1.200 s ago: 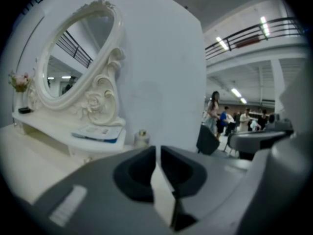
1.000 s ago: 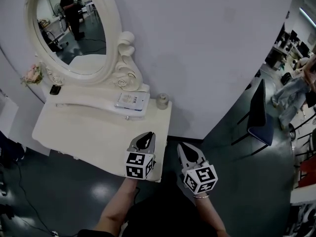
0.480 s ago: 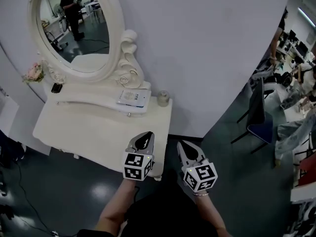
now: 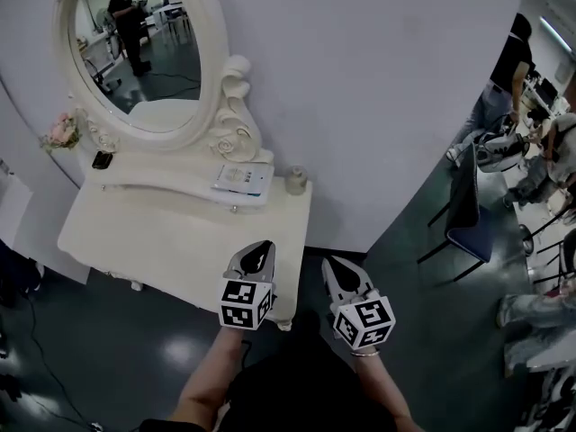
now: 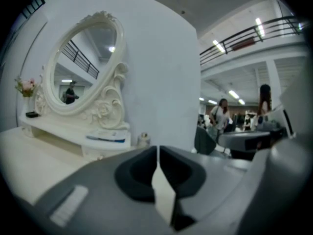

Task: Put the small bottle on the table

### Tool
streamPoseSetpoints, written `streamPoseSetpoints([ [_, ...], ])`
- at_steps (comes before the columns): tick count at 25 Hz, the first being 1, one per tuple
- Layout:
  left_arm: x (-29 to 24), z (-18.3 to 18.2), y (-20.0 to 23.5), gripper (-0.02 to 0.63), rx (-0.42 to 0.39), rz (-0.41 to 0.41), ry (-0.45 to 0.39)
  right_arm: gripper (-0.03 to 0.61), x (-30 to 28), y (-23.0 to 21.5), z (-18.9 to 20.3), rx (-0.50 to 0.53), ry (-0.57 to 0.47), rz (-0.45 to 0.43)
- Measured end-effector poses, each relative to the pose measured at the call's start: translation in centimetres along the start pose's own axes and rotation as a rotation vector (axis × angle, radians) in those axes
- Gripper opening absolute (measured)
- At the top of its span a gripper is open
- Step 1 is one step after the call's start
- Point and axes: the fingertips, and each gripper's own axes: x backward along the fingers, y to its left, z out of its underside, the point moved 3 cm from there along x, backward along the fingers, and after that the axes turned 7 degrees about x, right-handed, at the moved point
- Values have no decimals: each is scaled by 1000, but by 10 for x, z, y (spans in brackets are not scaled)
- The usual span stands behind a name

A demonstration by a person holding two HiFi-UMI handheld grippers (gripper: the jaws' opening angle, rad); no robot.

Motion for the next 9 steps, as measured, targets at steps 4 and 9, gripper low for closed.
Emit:
streamPoseSetpoints([
  [4,0,-2,2,21,0,-1,-7,5,0,1,1,1,1,-1],
  [9,1,-4,3,21,-4,-5,-8,5,-2,2,-2,3,-2,-4],
])
